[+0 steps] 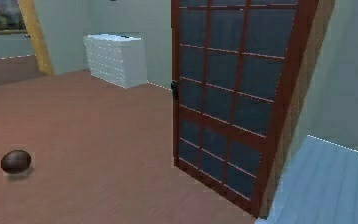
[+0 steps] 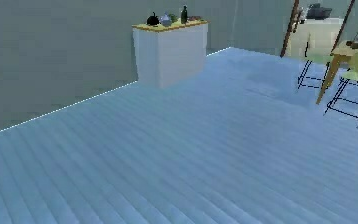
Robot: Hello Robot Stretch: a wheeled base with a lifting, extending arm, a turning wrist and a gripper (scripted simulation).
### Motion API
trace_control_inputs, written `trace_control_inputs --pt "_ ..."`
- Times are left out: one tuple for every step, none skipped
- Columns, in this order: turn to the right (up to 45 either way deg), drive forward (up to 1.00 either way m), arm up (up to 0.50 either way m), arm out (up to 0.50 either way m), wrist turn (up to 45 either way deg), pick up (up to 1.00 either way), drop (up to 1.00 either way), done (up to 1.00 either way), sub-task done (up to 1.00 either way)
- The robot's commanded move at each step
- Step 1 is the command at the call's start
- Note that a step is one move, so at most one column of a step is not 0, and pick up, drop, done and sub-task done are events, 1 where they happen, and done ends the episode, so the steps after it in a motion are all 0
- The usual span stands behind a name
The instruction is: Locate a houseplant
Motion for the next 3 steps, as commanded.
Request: trace_control_inputs --pt "-27.0 0.00 0.00 0.00 0.0 0.00 0.00 0.00 0.00" --pt "0.0 1.00 0.00 0.00 0.0 0.00 0.00 0.00 0.00" --pt "-3.0 0.00 0.00 0.00 0.0 0.00 0.00 0.00 0.00"
